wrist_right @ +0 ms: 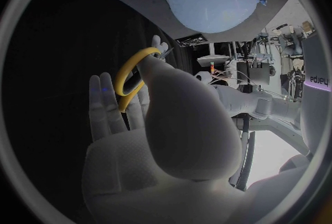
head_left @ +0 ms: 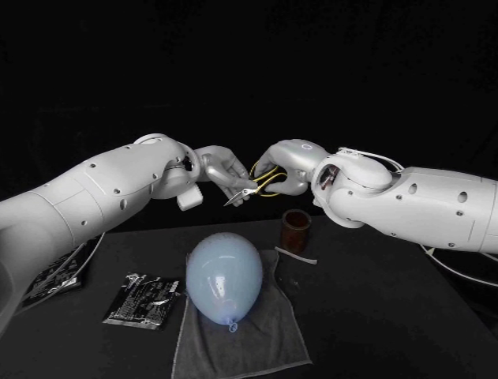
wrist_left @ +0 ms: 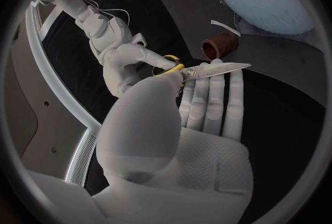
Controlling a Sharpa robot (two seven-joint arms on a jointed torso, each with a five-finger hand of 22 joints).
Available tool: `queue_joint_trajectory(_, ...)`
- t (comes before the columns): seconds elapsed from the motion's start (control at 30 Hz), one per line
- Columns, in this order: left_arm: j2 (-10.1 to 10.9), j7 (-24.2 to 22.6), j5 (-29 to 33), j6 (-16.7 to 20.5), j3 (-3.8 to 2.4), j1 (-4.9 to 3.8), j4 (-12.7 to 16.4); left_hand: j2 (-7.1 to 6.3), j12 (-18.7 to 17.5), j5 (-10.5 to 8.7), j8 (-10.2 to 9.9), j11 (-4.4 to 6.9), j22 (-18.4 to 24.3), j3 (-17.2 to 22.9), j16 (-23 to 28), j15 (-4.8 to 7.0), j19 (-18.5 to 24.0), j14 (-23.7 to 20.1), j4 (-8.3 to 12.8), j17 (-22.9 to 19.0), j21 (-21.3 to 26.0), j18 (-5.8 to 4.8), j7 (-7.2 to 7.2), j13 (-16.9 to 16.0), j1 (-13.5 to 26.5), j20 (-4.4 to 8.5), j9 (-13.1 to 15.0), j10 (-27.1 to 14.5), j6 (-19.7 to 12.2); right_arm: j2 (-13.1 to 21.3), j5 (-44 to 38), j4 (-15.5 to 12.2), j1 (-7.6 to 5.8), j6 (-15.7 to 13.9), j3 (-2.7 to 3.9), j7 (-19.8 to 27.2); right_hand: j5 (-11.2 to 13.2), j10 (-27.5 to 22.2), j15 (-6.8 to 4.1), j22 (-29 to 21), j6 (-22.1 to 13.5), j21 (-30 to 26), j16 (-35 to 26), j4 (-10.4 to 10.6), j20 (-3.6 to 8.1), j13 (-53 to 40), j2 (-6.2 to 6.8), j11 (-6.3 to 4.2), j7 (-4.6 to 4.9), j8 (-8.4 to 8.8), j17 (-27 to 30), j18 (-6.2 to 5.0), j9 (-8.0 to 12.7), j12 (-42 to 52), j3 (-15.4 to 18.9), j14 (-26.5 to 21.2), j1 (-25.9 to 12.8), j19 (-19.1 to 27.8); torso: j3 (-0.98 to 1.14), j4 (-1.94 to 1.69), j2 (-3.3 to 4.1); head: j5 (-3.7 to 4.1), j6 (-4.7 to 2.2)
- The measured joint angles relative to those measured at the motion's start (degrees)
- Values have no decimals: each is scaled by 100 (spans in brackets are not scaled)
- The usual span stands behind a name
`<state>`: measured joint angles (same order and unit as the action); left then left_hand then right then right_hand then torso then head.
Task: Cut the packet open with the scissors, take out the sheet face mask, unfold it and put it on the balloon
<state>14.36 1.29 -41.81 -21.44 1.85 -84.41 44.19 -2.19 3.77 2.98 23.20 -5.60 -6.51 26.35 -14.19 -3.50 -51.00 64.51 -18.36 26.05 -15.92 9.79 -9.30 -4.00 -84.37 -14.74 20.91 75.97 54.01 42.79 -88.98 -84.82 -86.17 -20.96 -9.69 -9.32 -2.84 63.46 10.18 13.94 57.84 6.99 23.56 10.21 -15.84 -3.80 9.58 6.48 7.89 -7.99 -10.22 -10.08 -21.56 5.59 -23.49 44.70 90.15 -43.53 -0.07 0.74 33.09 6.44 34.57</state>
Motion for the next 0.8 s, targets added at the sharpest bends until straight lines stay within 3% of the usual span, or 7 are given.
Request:
queue_joint_trajectory(0.1,-4,28,7,6,-2,-4,2,0,0,-1,0,-5,0,0,0,0,0,0,0,10,0,-2,16,0,1,0,1,5,15,-53,-150,26,4,-32,-3,-152,11,206,-41,11,135,62,-36,-90,69,6,61,-95,62,-109,-8,-10,-39,-1,-361,196,32,-203,0,0,0,-4,1)
queue_joint_trajectory(0.27,-5,68,13,26,-2,-5,3,13,0,-4,23,-9,-7,0,0,11,0,12,0,18,0,-3,15,-1,18,0,11,9,15,-119,-317,59,8,-14,-8,-346,12,361,-121,-46,170,14,-231,-102,97,16,269,-89,71,-175,32,-12,-81,-182,-762,309,-180,-231,0,3,-3,-5,5)
queue_joint_trajectory(0.43,-3,114,22,59,-2,-7,3,7,0,-15,23,-19,-13,0,0,13,0,34,0,32,-21,-5,15,-14,69,0,38,19,15,-157,-445,77,9,74,-10,-478,12,131,-117,-139,-96,-123,-404,-81,-17,29,462,160,-106,-53,66,-15,-26,-211,-944,310,-429,-117,1,5,-4,1,6)
queue_joint_trajectory(0.53,-2,141,33,84,0,-5,3,5,0,-33,23,-19,-13,8,0,13,0,34,-8,32,-22,-6,15,-15,87,0,45,20,15,-164,-494,77,9,126,-10,-514,12,-1,-24,-186,-224,-191,-505,-79,-58,29,541,266,-164,0,82,-15,2,-210,-952,206,-616,-73,1,7,-4,2,4)
queue_joint_trajectory(0.67,2,181,43,138,0,-5,2,-1,1,-34,22,-19,-20,16,-18,13,0,34,-13,45,-22,-8,15,-15,94,0,54,20,13,-157,-517,53,11,179,-16,-520,5,-794,177,-313,-589,-321,-743,-111,-78,29,553,258,-363,206,129,61,81,-186,-410,-156,-806,160,3,7,-4,2,-5)
queue_joint_trajectory(0.77,2,211,49,165,2,-5,3,-17,1,-34,52,-19,-26,18,-22,12,0,34,-12,60,-45,-9,24,-15,111,0,93,20,5,-130,-515,-8,10,179,-13,-503,-3,-1289,308,-448,-707,-321,-927,8,-76,28,341,185,-506,265,141,259,131,-175,605,-462,-628,435,5,7,-4,2,-12)
queue_joint_trajectory(0.8,1,222,50,169,4,-3,4,-28,1,-34,54,-19,-29,68,-22,13,-4,35,-27,65,-45,-9,24,-15,124,4,101,20,5,-119,-511,-28,9,171,-9,-493,-5,-1351,351,-513,-700,-321,-975,137,-74,22,315,177,-535,279,141,263,142,-176,846,-559,-485,581,6,8,-4,0,-13)
